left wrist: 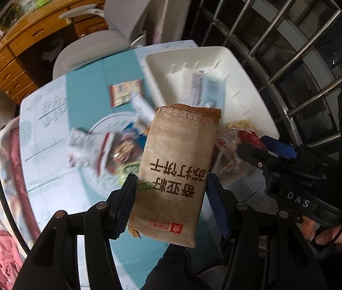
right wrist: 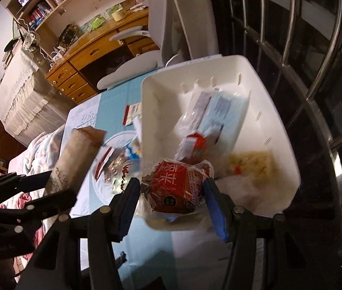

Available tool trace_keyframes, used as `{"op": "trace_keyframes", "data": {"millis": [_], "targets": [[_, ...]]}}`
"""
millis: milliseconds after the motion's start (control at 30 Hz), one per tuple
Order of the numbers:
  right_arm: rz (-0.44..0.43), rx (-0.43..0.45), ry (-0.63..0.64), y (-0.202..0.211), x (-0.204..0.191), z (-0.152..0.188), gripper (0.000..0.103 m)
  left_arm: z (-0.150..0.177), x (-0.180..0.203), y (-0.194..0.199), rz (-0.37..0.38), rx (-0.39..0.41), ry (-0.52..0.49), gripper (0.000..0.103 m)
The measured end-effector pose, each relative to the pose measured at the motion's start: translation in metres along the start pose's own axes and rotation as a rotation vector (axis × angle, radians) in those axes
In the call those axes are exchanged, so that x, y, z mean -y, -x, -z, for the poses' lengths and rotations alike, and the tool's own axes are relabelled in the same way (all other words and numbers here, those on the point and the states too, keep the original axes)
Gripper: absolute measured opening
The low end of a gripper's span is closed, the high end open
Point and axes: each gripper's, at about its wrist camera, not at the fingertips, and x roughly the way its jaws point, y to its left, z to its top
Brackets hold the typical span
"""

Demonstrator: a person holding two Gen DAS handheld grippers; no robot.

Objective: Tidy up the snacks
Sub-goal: 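Carry both packs into the white tray and open both grippers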

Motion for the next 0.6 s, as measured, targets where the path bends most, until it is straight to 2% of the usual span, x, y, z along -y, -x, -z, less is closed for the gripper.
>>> {"op": "trace_keyframes", "data": {"millis": [267, 433, 600], "targets": [[0.011, 0.043, -0.007, 0.010, 0.046, -0.027, 0.055, -0.046, 0.062, -0.021, 0.030, 0.022, -0.037, 0.055], [0.018, 0.045, -0.024, 0.009, 0.066, -0.036, 0.055, -0.066, 0.081, -0.026, 0.048, 0.051, -0.057, 0.054], [0.005, 0.030, -0.041, 0.003, 0.077, -0.039, 0.058, -0.077, 0.088, -0.033, 0.045, 0.045, -0.054, 0.054]]}}
